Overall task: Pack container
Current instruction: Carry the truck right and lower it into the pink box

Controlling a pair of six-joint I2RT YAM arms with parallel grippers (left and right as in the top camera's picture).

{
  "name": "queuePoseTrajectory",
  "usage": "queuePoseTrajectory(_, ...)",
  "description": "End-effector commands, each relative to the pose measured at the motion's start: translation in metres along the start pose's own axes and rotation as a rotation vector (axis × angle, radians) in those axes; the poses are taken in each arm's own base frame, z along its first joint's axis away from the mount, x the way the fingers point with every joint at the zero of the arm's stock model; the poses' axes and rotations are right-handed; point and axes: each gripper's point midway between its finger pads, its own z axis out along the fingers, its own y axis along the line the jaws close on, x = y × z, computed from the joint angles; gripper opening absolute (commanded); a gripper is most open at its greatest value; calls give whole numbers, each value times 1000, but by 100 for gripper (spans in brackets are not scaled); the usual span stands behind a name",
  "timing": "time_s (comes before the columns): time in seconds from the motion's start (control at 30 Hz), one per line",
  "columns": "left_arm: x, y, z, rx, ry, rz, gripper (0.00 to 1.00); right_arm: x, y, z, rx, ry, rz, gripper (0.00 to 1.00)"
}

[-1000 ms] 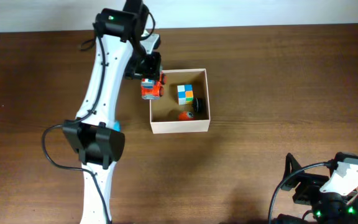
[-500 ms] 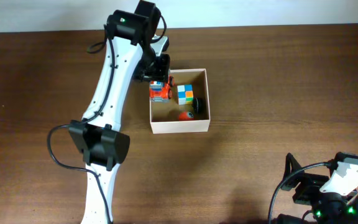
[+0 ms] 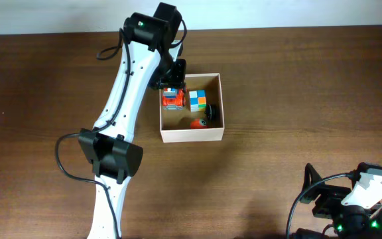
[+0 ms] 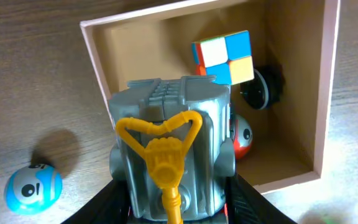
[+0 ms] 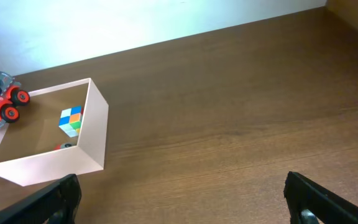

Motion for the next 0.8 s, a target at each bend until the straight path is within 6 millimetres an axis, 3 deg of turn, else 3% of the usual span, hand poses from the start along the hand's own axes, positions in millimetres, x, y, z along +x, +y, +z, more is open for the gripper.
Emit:
queuePoseTrajectory(0.0, 2, 2, 2, -26, 6, -21, 42, -5, 2, -5, -4, -23, -6, 99)
queuePoseTrajectory(0.53, 5, -13, 22, -26, 31, 4, 42, -5, 2, -5, -3, -23, -6, 99)
queuePoseTrajectory(0.77, 9, -11, 44, -40, 67, -23, 42, -5, 2, -5, -3, -23, -6, 99)
